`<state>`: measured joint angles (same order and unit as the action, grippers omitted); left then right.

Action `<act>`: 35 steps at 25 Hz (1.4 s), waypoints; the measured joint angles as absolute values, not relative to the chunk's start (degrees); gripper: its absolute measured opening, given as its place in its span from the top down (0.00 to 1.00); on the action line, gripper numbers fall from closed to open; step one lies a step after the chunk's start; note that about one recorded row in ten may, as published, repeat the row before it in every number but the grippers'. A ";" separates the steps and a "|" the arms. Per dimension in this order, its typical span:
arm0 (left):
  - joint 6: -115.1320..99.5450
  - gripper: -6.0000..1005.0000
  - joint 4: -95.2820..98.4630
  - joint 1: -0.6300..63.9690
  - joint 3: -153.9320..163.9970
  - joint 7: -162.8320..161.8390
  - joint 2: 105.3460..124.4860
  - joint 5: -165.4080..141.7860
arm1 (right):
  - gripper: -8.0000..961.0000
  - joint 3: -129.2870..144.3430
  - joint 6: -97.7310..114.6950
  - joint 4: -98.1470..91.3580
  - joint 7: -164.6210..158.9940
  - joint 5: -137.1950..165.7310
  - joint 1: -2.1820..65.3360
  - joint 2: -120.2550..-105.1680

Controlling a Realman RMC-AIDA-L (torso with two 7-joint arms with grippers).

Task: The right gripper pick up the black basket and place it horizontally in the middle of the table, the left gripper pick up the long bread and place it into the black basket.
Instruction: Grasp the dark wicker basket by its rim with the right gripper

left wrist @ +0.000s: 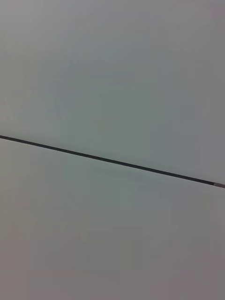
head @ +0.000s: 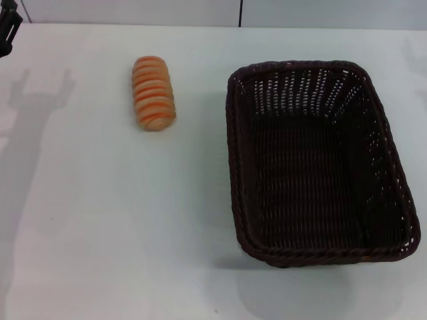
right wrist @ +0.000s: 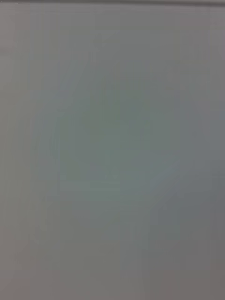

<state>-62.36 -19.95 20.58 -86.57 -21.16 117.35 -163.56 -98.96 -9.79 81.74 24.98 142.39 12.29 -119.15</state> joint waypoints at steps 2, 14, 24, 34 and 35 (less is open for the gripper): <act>-62.29 0.14 -19.95 20.82 -86.57 -21.15 117.27 -163.56 | 0.21 -100.77 -15.28 83.81 24.32 143.64 13.22 -119.14; -62.05 0.14 -19.95 21.81 -86.57 -19.77 117.07 -163.56 | 0.21 -101.94 -41.26 92.78 9.86 164.25 19.88 -119.05; -62.05 0.14 -19.95 22.01 -87.20 -19.69 116.91 -163.56 | 0.21 -101.87 -61.69 101.62 3.59 164.03 22.69 -118.95; -62.16 0.14 -19.95 21.66 -88.78 -19.51 116.70 -163.56 | 0.21 -99.52 -78.10 106.38 -3.29 163.61 25.28 -119.00; -62.16 0.14 -19.95 21.59 -88.91 -19.48 116.55 -163.56 | 0.21 -99.40 -80.06 106.47 -3.81 163.60 25.82 -118.98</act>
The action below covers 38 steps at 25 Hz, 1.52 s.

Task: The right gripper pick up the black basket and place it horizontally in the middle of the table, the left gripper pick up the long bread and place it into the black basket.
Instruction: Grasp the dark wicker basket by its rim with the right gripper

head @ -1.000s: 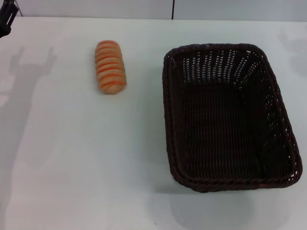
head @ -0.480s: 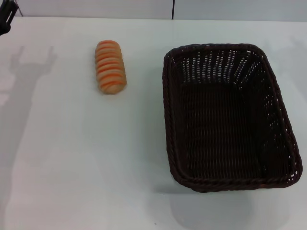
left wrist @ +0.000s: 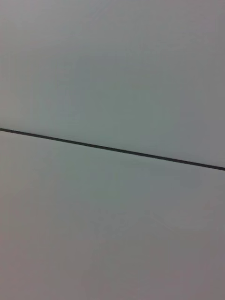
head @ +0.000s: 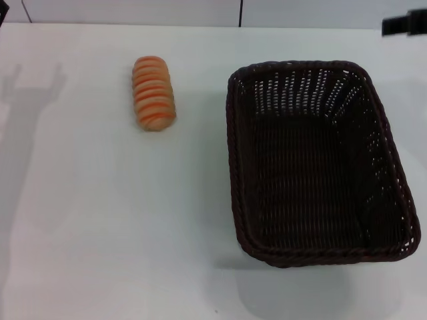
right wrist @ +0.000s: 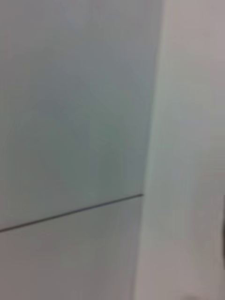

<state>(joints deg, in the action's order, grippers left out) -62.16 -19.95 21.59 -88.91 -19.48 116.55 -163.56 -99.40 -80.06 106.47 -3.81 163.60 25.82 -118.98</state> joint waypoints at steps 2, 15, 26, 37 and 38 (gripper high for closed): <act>-62.10 0.14 -19.83 21.60 -89.08 -18.86 116.12 -163.56 | 0.21 -99.07 -85.16 106.17 -5.33 163.37 27.45 -119.03; -62.48 0.14 -19.46 21.95 -89.65 -16.52 116.36 -163.56 | 0.21 -97.41 -94.80 104.94 -9.29 160.07 27.20 -119.16; -62.26 0.14 -19.33 21.80 -90.99 -15.57 116.81 -163.56 | 0.21 -93.69 -94.79 103.36 -11.45 160.04 25.50 -119.19; -62.22 0.14 -19.33 21.81 -90.96 -15.55 116.85 -163.57 | 0.21 -92.22 -93.51 99.01 -11.10 160.04 25.76 -119.16; -62.22 0.14 -19.33 21.81 -90.96 -15.55 116.85 -163.57 | 0.21 -92.07 -93.29 98.57 -11.08 160.04 25.84 -119.14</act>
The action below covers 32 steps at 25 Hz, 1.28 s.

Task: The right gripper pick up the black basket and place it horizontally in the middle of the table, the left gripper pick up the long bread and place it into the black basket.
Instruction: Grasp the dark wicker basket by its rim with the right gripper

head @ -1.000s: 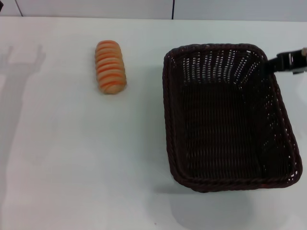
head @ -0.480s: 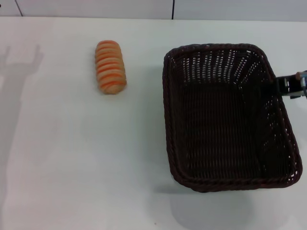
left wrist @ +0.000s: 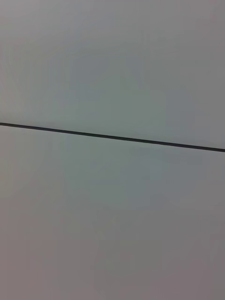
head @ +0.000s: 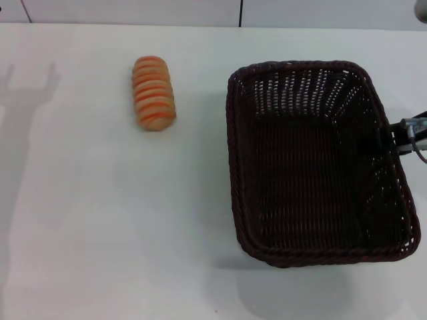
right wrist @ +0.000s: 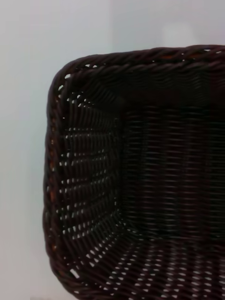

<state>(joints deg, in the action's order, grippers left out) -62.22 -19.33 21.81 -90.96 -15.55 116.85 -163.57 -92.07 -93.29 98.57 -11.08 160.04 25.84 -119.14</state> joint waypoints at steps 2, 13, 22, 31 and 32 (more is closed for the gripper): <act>-62.23 0.14 -19.33 21.81 -90.96 -15.55 116.87 -163.56 | 0.21 -92.01 -92.95 97.51 -10.88 160.04 26.07 -119.13; -62.39 0.14 -19.34 21.84 -90.96 -15.55 116.89 -163.56 | 0.31 -90.23 -91.19 92.90 -10.33 162.06 28.09 -119.01; -62.51 0.14 -19.68 21.45 -91.03 -15.56 116.83 -163.57 | 0.55 -89.45 -90.07 92.49 -10.26 162.86 28.73 -118.92; -62.51 0.14 -19.47 21.67 -91.06 -15.55 116.72 -163.43 | 0.77 -89.51 -88.35 90.47 -9.06 162.80 29.30 -118.91; -62.51 0.14 -19.47 21.68 -91.06 -15.55 116.72 -163.41 | 0.77 -89.49 -88.10 90.25 -8.90 162.76 29.32 -118.91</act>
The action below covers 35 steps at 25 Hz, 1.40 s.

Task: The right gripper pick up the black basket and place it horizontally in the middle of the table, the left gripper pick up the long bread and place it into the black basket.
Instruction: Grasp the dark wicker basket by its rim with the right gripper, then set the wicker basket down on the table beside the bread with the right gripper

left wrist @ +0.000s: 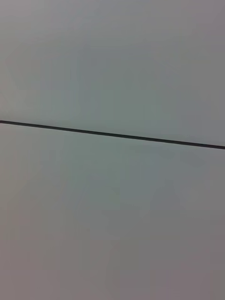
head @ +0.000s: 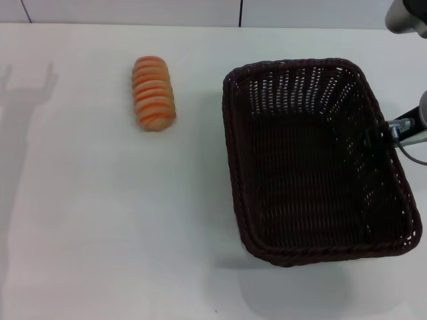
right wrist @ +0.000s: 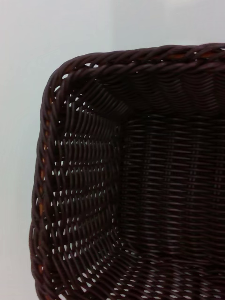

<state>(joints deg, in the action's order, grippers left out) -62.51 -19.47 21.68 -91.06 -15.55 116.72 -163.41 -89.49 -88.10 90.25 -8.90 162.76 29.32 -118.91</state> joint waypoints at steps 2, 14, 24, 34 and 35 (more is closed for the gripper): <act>-62.50 0.14 -19.51 21.63 -91.05 -15.56 116.71 -163.40 | 0.78 -89.48 -87.36 89.95 -8.46 162.73 29.34 -118.92; -62.44 0.14 -20.05 21.53 -91.05 -15.55 116.78 -163.57 | 0.79 -89.46 -79.54 93.85 -0.39 162.91 27.86 -118.92; -61.96 0.14 -20.16 22.01 -91.05 -15.56 116.58 -163.56 | 0.82 -89.11 -72.16 99.40 17.55 160.69 26.13 -119.00; -58.99 0.14 -20.42 22.66 -92.41 -15.56 116.45 -163.56 | 0.82 -89.86 -71.59 100.79 34.28 149.46 28.60 -118.81; -58.90 0.14 -20.45 22.67 -92.42 -15.56 116.45 -163.55 | 0.82 -89.87 -71.85 100.97 35.76 148.25 28.93 -118.81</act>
<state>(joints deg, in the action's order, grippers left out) -58.90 -20.45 22.67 -92.42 -15.56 116.45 -163.55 -89.87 -71.85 100.97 35.76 148.25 28.93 -118.81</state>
